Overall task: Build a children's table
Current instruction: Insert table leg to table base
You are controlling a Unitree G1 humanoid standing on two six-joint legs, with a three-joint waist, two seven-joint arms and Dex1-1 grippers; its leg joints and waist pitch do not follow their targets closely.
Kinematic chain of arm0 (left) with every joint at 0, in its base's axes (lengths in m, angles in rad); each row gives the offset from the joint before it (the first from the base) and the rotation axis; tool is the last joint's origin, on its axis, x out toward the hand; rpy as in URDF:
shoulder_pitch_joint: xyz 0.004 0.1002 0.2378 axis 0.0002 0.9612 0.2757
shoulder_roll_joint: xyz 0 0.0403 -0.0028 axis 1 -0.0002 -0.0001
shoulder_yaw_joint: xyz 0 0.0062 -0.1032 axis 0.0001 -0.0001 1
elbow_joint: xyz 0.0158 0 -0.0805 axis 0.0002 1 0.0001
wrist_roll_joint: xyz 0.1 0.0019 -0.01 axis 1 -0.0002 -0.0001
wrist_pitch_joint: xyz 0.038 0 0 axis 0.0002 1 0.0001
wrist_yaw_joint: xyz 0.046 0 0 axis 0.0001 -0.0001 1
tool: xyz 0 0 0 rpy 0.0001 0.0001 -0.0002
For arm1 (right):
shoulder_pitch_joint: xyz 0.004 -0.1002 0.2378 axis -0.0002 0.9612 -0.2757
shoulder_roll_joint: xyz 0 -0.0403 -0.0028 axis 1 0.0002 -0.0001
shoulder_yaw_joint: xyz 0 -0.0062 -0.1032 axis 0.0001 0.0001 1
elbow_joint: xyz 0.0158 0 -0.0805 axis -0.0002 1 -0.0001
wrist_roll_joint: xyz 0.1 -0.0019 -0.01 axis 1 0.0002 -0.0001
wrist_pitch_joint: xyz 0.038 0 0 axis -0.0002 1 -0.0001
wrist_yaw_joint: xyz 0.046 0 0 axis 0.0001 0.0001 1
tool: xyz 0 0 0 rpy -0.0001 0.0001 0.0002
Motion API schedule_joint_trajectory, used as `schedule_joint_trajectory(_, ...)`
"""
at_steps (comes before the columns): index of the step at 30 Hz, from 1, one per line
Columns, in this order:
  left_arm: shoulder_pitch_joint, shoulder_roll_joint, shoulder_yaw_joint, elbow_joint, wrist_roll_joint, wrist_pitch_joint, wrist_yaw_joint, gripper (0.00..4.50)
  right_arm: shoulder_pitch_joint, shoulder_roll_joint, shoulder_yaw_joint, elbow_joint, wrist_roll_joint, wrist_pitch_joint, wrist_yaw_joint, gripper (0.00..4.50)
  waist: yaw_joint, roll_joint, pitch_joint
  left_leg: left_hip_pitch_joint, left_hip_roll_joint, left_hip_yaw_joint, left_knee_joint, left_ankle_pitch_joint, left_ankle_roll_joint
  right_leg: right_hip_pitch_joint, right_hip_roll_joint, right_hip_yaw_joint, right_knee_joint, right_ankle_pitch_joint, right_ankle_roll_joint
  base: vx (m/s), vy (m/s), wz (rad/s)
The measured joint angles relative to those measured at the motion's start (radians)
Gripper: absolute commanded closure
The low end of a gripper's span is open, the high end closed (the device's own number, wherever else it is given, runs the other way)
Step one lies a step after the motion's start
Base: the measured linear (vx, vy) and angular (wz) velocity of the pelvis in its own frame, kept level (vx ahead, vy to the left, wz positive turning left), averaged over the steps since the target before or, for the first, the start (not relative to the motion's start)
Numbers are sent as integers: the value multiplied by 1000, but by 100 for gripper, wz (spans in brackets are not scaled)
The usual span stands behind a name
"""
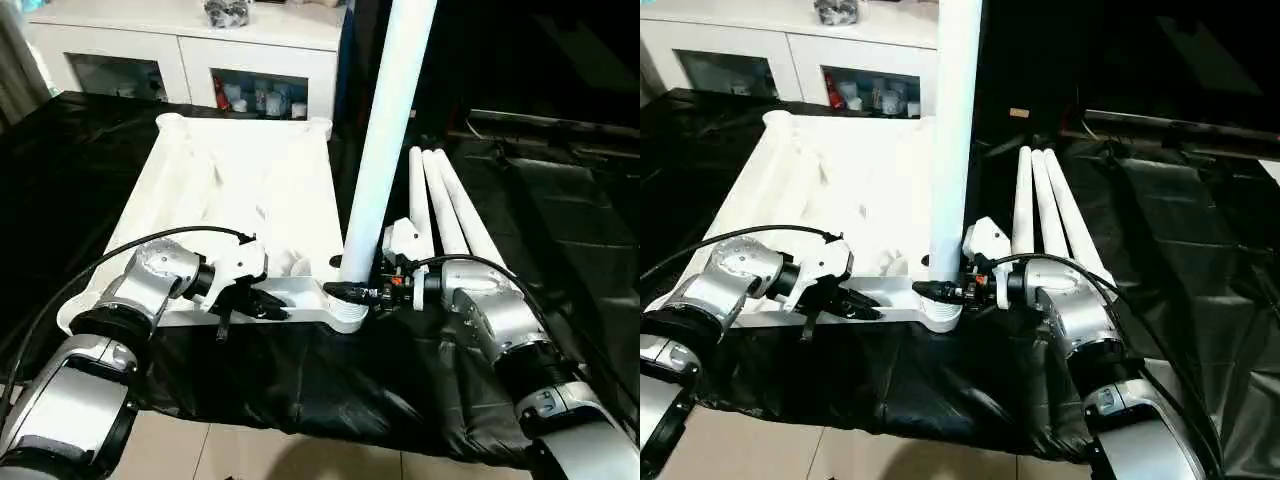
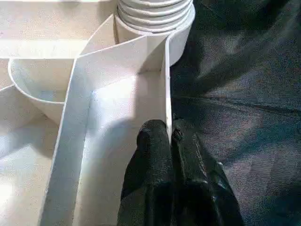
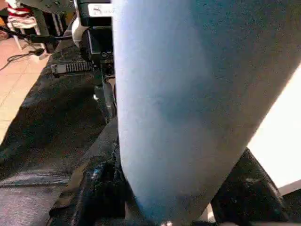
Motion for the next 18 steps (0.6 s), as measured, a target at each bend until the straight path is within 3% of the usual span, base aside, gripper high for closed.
schedule_joint_trajectory(5, 0, -21, 9, -3, 12, 55, 89, 450, -14, 47, -28, 59, -12, -31, -142, 261, -7, 1, 0, 12, -1, 0, 0, 0, 0, 3, 0, 1, 1, -4, 7, 0, 0, 0)
schedule_joint_trajectory(10, 1, -85, 27, -48, 24, 176, 267, 450, -77, 100, -81, 172, -42, -36, -421, 261, -28, 6, 8, 11, -3, -5, 0, 0, 0, 2, -1, -2, -11, -5, 8, -53, 16, -10)
schedule_joint_trajectory(18, 21, -191, 40, -175, 69, 361, 498, 450, -154, 152, -135, 286, -52, -29, -680, 261, -30, 13, 11, 6, -4, -9, 0, 0, 0, 1, -2, -8, -31, -2, 3, 0, 0, 0)
